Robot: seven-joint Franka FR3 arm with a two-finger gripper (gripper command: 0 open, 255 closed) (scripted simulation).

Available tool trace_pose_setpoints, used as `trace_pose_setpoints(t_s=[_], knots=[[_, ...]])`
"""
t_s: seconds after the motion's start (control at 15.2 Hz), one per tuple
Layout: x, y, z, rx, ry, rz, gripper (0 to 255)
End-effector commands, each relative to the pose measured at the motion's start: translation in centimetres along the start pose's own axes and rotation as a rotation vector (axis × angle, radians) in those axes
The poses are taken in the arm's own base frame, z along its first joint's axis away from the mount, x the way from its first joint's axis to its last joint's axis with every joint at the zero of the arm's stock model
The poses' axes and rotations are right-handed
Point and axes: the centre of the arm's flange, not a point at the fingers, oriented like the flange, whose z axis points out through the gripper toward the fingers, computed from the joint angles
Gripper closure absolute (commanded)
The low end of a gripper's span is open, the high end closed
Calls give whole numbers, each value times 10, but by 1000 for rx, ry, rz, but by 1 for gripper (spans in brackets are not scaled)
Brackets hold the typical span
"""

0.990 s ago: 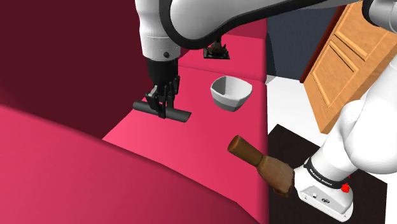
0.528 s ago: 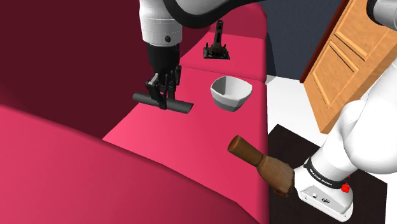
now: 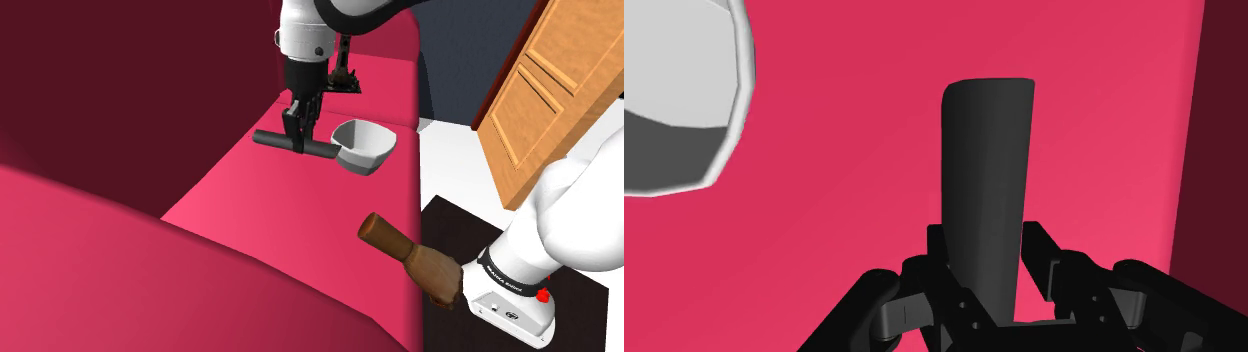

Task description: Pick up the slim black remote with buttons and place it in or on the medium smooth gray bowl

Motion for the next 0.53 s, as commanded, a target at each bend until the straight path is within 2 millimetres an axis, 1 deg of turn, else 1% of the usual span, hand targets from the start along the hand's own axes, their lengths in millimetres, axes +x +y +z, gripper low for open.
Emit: trace_pose_setpoints(t_s=[0.0, 0.46], knots=[[-14, 24, -2, 1, 0, -2, 255], [-57, 105, -6, 1, 0, -2, 255]])
